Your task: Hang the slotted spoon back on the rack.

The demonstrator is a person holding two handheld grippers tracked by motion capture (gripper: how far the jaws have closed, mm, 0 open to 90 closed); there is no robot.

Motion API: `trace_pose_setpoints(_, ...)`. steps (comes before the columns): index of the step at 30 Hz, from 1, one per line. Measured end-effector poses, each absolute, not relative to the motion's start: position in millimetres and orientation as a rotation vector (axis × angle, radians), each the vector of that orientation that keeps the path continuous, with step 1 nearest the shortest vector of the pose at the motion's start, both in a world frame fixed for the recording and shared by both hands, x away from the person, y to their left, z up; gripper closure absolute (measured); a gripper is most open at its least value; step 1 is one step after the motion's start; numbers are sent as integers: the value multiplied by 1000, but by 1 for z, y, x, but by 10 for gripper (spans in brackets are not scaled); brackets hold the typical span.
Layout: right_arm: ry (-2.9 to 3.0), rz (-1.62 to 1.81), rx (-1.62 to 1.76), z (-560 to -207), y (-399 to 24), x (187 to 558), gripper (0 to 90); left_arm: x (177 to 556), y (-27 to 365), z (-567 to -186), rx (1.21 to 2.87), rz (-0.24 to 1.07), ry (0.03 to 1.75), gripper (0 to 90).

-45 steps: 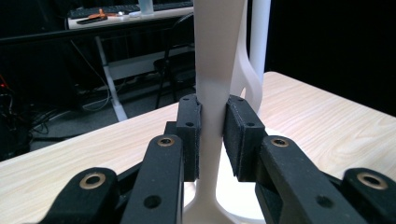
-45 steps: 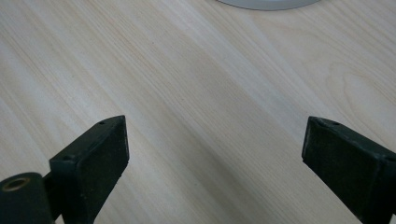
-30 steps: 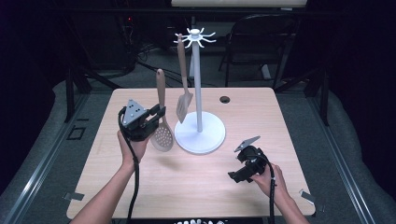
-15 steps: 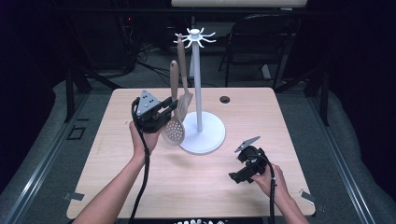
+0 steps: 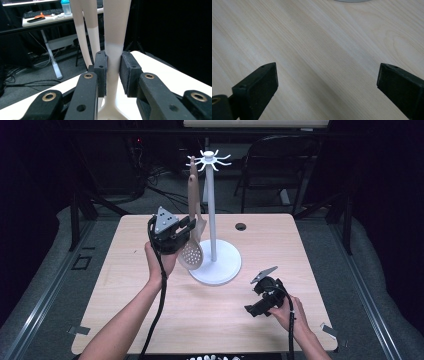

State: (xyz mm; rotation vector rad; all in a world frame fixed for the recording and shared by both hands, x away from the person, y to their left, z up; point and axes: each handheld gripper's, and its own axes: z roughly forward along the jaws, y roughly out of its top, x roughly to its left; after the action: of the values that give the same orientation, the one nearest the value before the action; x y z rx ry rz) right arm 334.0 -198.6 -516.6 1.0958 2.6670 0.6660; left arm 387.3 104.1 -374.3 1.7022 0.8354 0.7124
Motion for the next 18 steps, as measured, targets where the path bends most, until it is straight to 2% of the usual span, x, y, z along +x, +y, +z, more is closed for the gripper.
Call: trace_pose_setpoints(18, 2668, 659, 1092, -516, -198, 334, 37, 397, 91, -364, 1692, 718, 876, 767)
